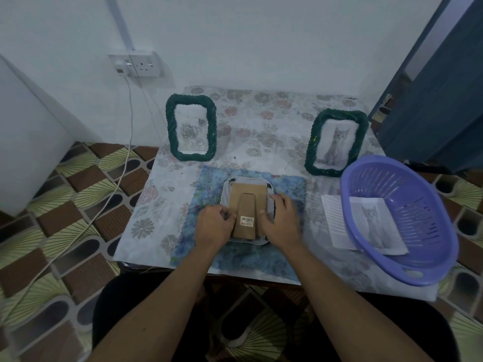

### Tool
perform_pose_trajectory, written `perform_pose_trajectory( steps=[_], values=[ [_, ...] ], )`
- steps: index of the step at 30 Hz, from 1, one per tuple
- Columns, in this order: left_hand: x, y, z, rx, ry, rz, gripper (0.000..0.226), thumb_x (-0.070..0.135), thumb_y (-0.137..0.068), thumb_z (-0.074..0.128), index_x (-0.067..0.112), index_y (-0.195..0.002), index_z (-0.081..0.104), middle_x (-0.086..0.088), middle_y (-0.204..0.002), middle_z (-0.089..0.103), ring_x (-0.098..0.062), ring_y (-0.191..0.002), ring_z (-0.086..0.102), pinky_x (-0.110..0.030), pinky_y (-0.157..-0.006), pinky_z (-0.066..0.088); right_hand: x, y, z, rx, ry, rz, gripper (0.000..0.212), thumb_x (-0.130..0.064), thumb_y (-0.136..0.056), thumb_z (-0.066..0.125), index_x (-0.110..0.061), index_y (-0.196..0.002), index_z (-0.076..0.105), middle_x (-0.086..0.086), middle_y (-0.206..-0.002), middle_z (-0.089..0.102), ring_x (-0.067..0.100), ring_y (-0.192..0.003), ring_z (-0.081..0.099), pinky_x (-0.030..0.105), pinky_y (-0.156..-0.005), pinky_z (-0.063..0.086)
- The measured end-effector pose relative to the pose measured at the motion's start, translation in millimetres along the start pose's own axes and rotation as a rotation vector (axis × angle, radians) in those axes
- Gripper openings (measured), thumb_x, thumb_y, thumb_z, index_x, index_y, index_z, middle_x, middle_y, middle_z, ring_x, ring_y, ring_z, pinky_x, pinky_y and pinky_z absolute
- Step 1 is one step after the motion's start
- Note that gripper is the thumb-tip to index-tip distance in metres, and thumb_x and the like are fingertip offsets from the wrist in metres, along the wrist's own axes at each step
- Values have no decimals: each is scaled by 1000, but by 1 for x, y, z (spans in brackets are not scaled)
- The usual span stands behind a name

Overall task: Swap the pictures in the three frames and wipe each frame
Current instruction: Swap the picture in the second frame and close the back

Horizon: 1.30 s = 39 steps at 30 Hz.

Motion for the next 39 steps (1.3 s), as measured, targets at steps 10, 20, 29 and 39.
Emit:
perform_pose_trajectory(
  steps=[10,20,29,39],
  values=[
    [3,-25,-1,-147,-205,44,37,23,-89,64,6,-57,56,-13,-60,61,-22,-56,60,-24,-46,38,-7,2,33,-211,390,-241,66,-63,-98,29,-39,-156,10,-1,-166,-8,21,-152,-9,51,-119,7],
    [1,-68,-7,-292,-161,-34,20,26,-73,85,11,-71,73,5,-67,67,-5,-59,59,-18,-52,44,-4,0,33,-200,413,-235,66,-65,-96,32,-44,-155,11,0,-167,-2,26,-152,2,49,-118,8],
    [29,-99,1,-123,-60,130,29,16,-93,65,11,-121,69,-9,-120,69,-23,-107,65,-23,-90,45,-4,0,34,-145,412,-265,68,-68,-91,23,-43,-155,16,1,-166,5,27,-152,7,51,-115,15],
    [38,-93,2,45,-49,244,20,12,-89,70,2,-105,75,-17,-100,73,-26,-89,66,-18,-78,39,-2,-2,35,-153,400,-263,67,-66,-92,26,-43,-154,18,2,-166,6,27,-152,7,51,-115,14]
  ],
)
Point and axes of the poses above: each hand's wrist, its own y-axis away from the middle knuckle, its own z-axis out of the palm, x = y × z, the point moved 9 cm from there along -y, towards the middle knuckle
